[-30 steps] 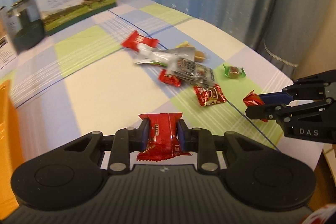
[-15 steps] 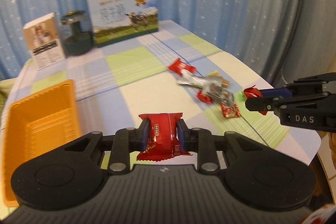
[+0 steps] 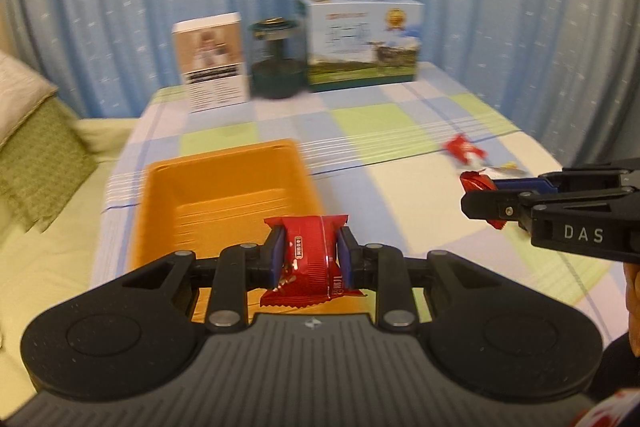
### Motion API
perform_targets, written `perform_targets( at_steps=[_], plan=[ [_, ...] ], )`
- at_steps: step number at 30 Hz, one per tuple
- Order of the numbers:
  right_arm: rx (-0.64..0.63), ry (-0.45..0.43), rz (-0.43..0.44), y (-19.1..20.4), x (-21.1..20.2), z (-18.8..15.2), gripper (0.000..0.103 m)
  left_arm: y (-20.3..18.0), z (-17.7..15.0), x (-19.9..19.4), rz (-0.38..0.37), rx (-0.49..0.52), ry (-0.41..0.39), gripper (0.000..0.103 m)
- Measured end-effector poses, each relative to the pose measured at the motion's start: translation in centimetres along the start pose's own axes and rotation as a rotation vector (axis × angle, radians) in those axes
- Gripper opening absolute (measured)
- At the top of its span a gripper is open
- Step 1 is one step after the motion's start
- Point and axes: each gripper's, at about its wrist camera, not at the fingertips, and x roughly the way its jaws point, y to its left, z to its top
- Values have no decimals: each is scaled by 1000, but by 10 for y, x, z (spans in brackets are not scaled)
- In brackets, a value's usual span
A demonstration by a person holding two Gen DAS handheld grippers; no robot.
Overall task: Organize snacks
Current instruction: 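Carry both red candies over the orange tray with both tools, then open the left tool to drop its candy in the tray while the right tool opens too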
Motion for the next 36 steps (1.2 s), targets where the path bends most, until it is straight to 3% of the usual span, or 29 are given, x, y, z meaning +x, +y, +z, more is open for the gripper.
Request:
perform_targets(
  at_steps=[8,16,26,29,36],
  plan=[
    [-27,46,34,43,60,1,23,57,-13,11,61,-87,21,25],
    [-35,64,47,55,103,-6,23,80,-27,29,70,-128,45,25],
    [-41,82,62,57,126,-12,23,89,-32,49,70,-142,67,26],
    [-35,89,66,56,130,-13,23,92,-33,49,85,-140,60,33],
    [-46,93,68,62,131,-15,23,98,-39,43,93,-169,42,33]
  ],
)
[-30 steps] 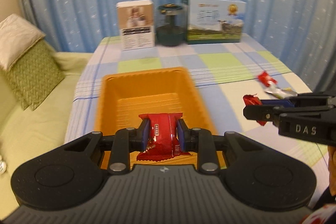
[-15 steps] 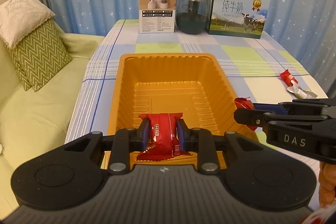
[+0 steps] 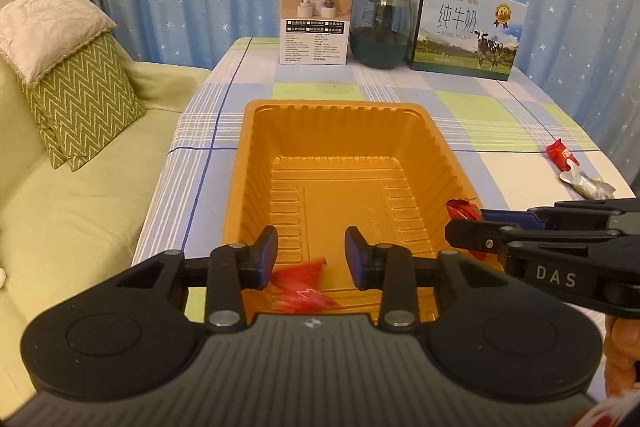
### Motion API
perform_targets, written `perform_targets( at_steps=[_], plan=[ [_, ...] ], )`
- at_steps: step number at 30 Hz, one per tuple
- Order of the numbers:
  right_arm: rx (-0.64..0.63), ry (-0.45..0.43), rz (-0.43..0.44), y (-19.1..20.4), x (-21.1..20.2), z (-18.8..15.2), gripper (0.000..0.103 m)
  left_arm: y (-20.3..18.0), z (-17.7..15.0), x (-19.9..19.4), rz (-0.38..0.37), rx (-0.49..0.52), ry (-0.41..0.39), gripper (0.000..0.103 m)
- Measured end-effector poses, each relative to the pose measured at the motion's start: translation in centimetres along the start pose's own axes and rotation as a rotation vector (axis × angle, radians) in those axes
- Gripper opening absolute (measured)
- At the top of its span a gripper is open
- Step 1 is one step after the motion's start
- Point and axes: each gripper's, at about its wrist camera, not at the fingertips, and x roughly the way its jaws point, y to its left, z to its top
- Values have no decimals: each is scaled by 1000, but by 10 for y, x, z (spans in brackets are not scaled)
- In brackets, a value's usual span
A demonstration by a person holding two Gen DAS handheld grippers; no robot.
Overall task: Organize snacks
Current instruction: 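Open the left tool to drop its candy in the tray while the right tool opens too, then move both open tools back to the candy pile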
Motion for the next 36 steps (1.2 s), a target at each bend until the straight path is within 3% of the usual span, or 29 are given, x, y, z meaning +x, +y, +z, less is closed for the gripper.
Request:
perform_targets(
  at_steps=[12,14,15,16,27,36],
  plan=[
    [2,-24,40,1,-3,1,24,1,0,-7,23,-7,-14,33],
    [-14,-38,42,3,-5,2,42,2,0,-9,27,-15,-16,33],
    [-15,-48,41,3,-6,2,62,2,0,-10,29,-19,-17,33],
    [-8,-57,47,3,-7,2,66,3,0,-10,31,-21,-18,33],
    [-12,-80,13,1,-19,2,66,4,0,-21,39,-35,-26,35],
    [-2,-119,-70,-12,-59,3,66,-19,2,-40,15,-20,-39,42]
  ],
)
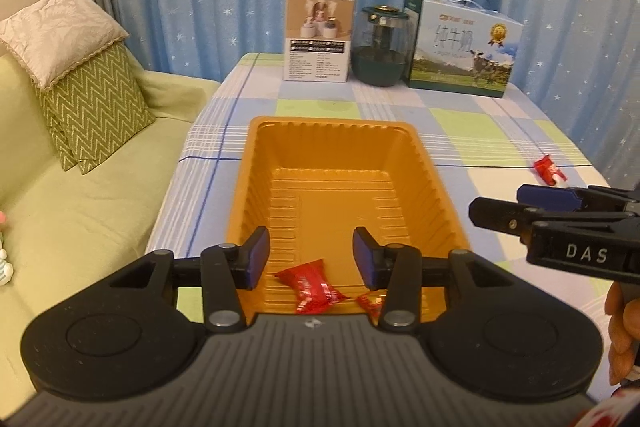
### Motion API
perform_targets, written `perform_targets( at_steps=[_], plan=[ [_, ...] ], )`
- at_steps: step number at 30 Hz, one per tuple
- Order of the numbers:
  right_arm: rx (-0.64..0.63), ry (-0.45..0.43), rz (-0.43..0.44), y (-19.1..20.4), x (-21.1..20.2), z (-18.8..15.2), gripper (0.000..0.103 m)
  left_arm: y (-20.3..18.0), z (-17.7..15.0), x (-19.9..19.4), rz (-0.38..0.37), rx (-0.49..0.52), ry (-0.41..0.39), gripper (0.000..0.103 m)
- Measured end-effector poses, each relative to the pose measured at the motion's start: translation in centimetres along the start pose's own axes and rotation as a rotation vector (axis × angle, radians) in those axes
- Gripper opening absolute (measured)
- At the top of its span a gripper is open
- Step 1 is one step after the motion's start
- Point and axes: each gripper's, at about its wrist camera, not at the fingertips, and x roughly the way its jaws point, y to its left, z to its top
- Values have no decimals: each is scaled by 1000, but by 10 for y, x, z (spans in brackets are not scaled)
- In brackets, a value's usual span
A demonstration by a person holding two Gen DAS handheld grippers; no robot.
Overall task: Organize snacks
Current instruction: 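Move both open tools back to the candy pile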
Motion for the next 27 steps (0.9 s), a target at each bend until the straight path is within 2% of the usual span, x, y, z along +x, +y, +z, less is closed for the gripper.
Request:
perform_targets(
  at_steps=[6,12,15,17,18,19,21,27],
  plan=[
    [22,-25,-76,-24,-42,2,66,-31,2,-15,-44,29,-16,45],
    [53,-59,-164,-61,-92,3,66,-75,5,-23,-98,67,-23,52],
    [63,-65,-216,-83,-116,2,66,-101,5,-24,-133,91,-23,61],
    [76,-63,-253,-99,-129,0,66,-119,4,-23,-155,112,-24,72],
    [82,-62,-270,-107,-136,-2,68,-128,4,-23,-166,122,-24,74],
    [89,-59,-287,-115,-142,-4,77,-139,4,-21,-176,133,-21,77],
    [102,-67,-319,-129,-154,-9,86,-156,2,-19,-199,155,-17,78],
    [132,-42,-391,-171,-175,-28,87,-206,-6,-8,-257,221,-2,89]
  ],
)
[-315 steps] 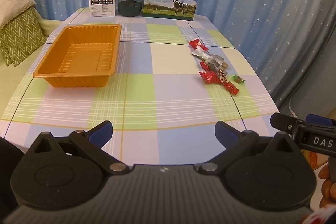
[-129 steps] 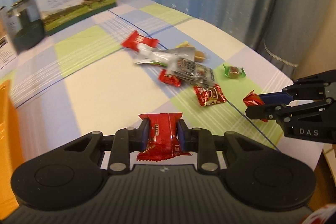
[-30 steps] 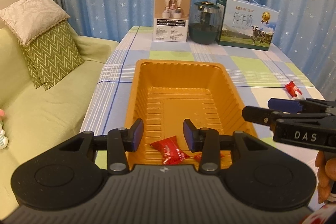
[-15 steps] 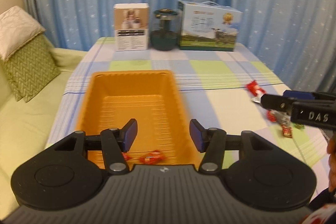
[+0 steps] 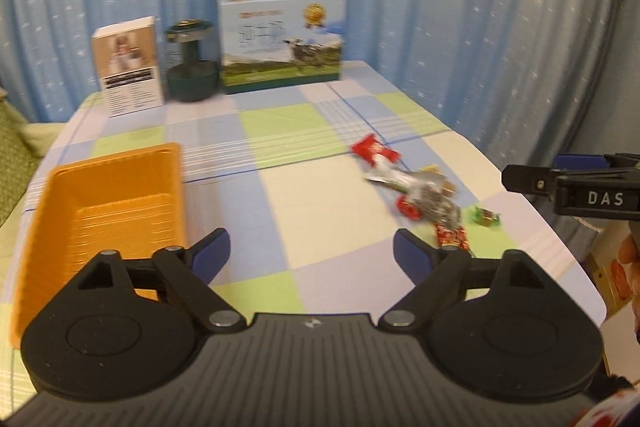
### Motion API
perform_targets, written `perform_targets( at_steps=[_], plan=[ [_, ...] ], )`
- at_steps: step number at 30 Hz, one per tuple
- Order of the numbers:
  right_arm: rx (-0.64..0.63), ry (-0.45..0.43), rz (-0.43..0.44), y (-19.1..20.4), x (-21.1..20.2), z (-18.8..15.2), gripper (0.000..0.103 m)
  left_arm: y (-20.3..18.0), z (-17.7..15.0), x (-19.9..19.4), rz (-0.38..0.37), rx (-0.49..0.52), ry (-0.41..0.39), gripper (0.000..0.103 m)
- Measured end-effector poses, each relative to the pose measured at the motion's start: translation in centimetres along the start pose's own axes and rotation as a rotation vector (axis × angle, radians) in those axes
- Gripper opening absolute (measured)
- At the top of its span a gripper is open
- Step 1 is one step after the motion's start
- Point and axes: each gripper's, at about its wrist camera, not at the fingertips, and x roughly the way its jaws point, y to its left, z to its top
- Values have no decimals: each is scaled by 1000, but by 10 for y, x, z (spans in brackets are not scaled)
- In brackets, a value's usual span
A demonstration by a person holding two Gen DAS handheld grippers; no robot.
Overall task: Organize snacks
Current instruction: 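Move both open tools back to the candy pile, then grasp a red-gold candy with the left tool while the right tool grasps the green-wrapped candy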
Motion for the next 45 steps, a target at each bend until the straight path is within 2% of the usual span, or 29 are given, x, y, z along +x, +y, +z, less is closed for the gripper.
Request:
perform_targets(
  at_steps=[7,11,15,21,24,28,29,33,36,38,41,45],
  plan=[
    [21,60,-60,-40,12,-24,89,-36,-2,34,-36,47,31,97],
    [34,93,-86,-58,24,-38,89,-51,-5,56,-66,54,56,97],
    [41,91,-127,-76,33,-51,89,-64,-9,80,-93,63,68,97],
    [60,101,-125,-100,48,-64,89,-84,-14,112,-139,72,86,97],
    [58,107,-131,-107,54,-69,89,-96,-15,127,-186,93,78,96],
    [54,113,-129,-113,61,-72,89,-109,-17,152,-242,156,95,85],
    [51,113,-126,-114,62,-73,89,-112,-17,157,-254,160,102,81],
    [47,115,-121,-118,68,-75,89,-118,-15,173,-286,152,110,75],
    [48,116,-121,-120,72,-74,89,-121,-15,182,-295,160,126,62],
    [46,117,-119,-120,75,-73,89,-121,-16,185,-300,155,139,48],
    [36,118,-108,-119,80,-71,89,-118,-18,188,-304,154,143,33],
    [8,113,-84,-115,88,-66,89,-111,-20,186,-310,129,151,17]
  ],
)
